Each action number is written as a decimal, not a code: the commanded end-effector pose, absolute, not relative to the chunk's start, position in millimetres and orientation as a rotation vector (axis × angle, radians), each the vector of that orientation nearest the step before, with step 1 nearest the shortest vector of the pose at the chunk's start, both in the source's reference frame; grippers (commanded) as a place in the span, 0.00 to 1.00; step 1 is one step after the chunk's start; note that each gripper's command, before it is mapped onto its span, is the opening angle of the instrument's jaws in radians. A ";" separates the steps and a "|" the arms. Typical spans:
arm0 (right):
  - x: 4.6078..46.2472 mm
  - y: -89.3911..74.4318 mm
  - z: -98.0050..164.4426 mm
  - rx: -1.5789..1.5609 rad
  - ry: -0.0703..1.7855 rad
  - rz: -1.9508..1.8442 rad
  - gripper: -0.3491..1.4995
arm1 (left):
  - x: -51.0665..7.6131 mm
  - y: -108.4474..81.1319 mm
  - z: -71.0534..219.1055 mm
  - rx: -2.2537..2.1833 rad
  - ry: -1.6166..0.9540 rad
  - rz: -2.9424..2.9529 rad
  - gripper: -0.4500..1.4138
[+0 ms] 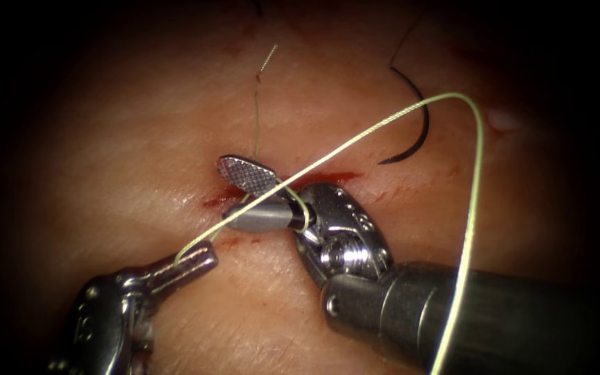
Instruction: Wound Closure
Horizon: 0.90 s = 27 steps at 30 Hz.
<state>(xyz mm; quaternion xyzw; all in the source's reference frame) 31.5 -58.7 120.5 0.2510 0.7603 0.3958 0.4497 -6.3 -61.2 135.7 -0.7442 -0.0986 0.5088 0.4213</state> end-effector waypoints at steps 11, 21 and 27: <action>31.4 -56.7 121.3 0.517 1.842 1.057 0.84 | -10.6 -61.9 136.1 -1.937 -0.303 1.402 0.00; 32.0 -55.5 121.7 0.285 1.539 1.176 0.88 | -12.0 -59.1 138.9 -1.909 -0.308 1.550 0.00; 32.5 -54.4 122.6 0.140 1.391 1.237 0.88 | -11.5 -57.1 140.6 -1.889 -0.296 1.598 0.00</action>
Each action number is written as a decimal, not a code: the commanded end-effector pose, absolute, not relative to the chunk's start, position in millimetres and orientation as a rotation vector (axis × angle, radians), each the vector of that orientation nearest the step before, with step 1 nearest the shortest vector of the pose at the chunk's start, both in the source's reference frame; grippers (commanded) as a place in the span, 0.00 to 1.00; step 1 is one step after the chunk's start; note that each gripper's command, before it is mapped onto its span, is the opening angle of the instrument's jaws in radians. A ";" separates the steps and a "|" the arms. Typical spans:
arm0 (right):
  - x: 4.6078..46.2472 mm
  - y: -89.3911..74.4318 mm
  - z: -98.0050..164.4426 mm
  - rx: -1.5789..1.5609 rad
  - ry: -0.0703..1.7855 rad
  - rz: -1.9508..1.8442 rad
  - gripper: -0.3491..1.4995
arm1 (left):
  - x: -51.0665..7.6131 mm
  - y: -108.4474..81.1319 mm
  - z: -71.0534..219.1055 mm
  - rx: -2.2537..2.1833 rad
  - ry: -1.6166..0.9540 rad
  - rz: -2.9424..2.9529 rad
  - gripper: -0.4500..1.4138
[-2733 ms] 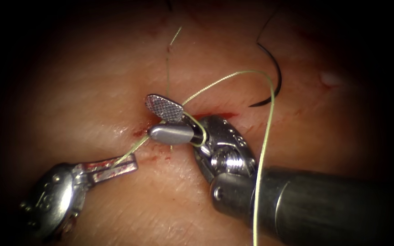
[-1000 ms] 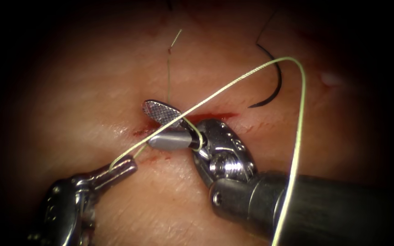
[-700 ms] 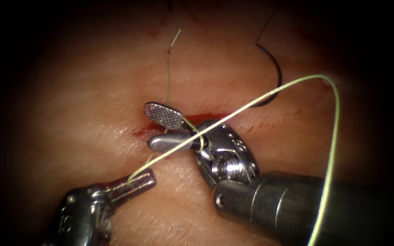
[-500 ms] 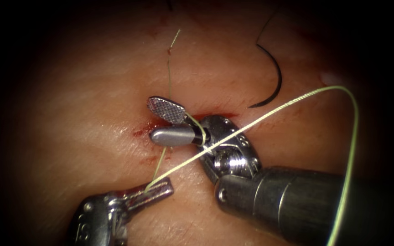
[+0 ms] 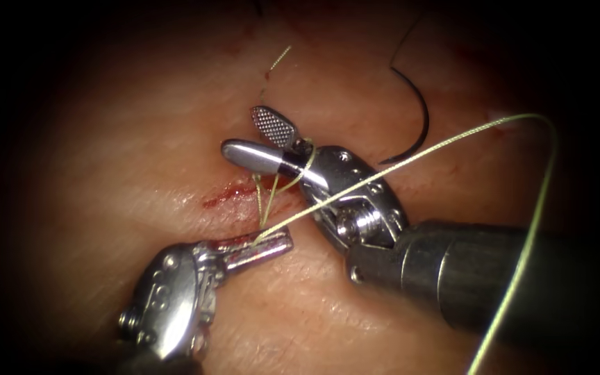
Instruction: Wound Closure
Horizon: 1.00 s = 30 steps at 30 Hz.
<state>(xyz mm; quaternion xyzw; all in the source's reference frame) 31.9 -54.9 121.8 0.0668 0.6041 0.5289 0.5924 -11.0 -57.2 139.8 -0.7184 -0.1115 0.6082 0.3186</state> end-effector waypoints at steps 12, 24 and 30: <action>32.3 -54.3 129.2 0.012 1.123 1.366 0.89 | -11.1 -53.9 142.2 -1.885 -0.281 1.644 0.00; 35.2 -51.8 131.3 0.063 1.097 1.360 0.90 | -11.7 -53.3 142.3 -1.878 -0.276 1.662 0.00; 38.1 -52.0 132.3 0.147 0.979 1.336 0.90 | -11.6 -53.5 142.1 -1.873 -0.278 1.668 0.00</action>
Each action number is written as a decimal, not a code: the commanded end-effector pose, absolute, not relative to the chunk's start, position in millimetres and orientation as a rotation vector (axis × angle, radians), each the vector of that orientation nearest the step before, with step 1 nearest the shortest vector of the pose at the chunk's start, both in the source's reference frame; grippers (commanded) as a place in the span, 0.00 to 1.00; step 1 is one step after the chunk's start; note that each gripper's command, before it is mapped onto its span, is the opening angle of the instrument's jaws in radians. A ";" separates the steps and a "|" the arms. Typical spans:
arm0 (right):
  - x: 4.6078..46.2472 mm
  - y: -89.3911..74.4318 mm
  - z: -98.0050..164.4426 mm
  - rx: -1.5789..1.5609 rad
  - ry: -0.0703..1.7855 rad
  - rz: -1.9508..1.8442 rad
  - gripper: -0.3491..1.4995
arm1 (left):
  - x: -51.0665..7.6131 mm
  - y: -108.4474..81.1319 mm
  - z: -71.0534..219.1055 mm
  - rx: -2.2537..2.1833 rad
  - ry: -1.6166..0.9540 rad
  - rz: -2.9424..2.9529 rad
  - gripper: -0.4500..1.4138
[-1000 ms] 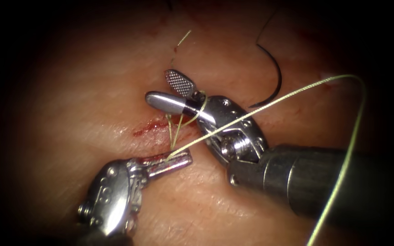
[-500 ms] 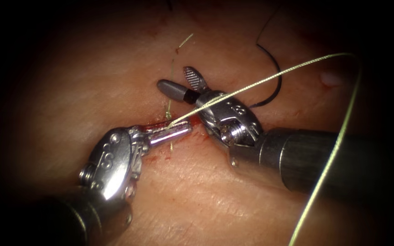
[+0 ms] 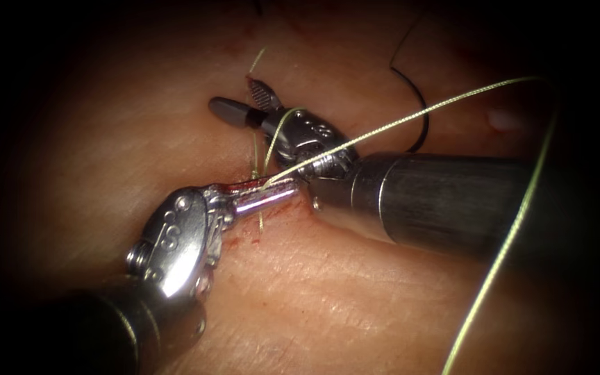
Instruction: Wound Closure
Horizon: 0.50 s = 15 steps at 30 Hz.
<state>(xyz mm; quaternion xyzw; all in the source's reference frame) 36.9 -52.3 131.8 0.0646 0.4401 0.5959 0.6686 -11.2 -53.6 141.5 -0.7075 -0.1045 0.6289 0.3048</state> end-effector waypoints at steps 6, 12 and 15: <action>38.8 -52.4 133.0 0.148 0.889 1.322 0.90 | -11.6 -53.8 141.9 -1.873 -0.277 1.667 0.00; 38.9 -52.1 132.9 0.136 0.874 1.306 0.90 | -11.6 -53.8 141.9 -1.873 -0.277 1.667 0.00; 38.9 -52.1 132.9 0.128 0.859 1.298 0.85 | -11.6 -53.8 141.8 -1.872 -0.279 1.667 0.00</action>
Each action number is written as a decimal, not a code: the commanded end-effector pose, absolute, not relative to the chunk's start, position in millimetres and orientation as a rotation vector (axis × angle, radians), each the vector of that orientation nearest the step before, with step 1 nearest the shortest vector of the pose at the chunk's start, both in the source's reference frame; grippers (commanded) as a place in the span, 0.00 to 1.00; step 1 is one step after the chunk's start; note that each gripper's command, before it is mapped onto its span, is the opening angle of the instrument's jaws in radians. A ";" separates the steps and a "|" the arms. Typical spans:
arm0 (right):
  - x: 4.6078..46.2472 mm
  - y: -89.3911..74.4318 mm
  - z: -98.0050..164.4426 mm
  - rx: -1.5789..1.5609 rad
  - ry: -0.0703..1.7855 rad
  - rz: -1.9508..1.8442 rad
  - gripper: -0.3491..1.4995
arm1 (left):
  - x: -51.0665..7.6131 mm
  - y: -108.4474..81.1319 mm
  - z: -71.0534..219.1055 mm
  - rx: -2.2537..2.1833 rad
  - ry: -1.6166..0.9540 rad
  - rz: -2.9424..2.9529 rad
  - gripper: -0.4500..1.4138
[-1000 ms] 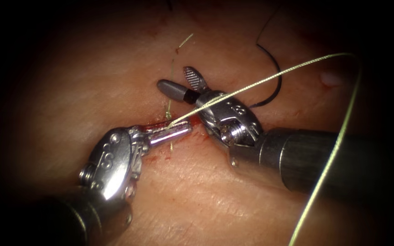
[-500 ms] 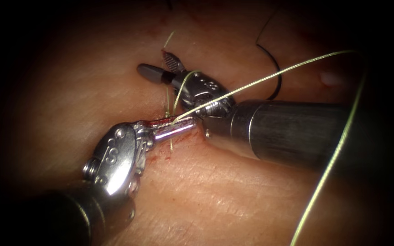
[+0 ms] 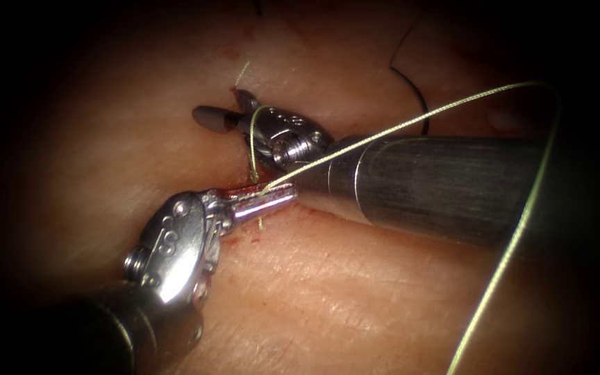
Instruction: Wound Closure
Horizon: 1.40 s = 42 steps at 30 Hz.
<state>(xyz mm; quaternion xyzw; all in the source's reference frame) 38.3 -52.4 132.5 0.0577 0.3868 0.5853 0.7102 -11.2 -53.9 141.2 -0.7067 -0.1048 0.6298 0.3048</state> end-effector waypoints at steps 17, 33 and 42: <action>35.4 -54.9 125.6 0.185 0.901 1.138 0.00 | -9.1 -52.2 141.9 -1.848 -0.253 1.665 0.00; 31.9 -60.0 121.3 0.169 0.968 1.060 0.00 | -2.8 -45.0 145.1 -1.752 -0.183 1.700 0.00; 32.7 -62.6 120.5 0.206 0.983 1.024 0.00 | -4.0 -39.1 148.0 -1.726 -0.187 1.729 0.00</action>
